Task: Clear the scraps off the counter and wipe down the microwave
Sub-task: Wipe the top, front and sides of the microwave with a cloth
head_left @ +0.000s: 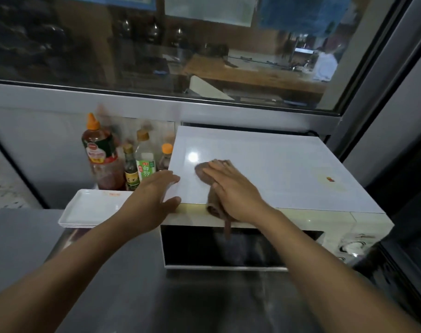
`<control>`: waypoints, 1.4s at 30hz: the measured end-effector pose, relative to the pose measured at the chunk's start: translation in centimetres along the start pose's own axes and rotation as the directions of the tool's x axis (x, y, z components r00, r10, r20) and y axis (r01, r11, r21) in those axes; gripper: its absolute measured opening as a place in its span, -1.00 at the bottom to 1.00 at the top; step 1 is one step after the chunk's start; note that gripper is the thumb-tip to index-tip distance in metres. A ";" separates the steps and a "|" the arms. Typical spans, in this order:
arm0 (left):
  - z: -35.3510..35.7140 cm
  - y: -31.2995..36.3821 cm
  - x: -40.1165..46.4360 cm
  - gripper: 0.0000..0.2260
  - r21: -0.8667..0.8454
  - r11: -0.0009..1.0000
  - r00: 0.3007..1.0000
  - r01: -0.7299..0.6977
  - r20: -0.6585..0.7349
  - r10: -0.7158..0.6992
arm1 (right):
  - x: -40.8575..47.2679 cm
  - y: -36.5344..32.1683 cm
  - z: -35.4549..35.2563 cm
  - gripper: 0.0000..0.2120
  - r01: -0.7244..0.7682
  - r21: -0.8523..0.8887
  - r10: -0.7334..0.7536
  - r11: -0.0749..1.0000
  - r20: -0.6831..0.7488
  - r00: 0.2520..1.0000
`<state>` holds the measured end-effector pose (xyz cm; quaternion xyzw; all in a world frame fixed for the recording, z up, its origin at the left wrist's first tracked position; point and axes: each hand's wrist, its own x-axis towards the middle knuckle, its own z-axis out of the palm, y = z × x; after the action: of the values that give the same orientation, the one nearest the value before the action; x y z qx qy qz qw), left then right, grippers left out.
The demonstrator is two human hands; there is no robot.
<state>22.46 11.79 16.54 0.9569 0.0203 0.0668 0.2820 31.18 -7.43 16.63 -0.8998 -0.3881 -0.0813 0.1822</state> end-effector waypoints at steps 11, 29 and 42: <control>0.0 -1.8 -0.4 -0.61 -0.178 0.983 0.995 -0.041 -0.100 0.024 | 1.5 1.0 0.6 -0.66 -0.201 -0.101 0.193 0.974 -0.079 0.978; -1.6 -4.2 -2.8 -0.62 -0.250 0.968 0.991 0.011 -0.129 -0.045 | 8.8 -4.8 2.9 -0.82 0.136 0.154 -0.162 0.979 0.166 0.973; -1.8 -2.6 -3.3 -0.63 -0.244 0.967 0.992 0.073 -0.084 -0.097 | -3.6 -6.1 2.0 -0.57 0.131 -0.179 -0.136 0.975 -0.020 0.990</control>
<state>18.91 14.68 16.25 0.9095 0.0665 0.1021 0.3973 24.26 -5.16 15.40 -0.8829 -0.4359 -0.1419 0.1017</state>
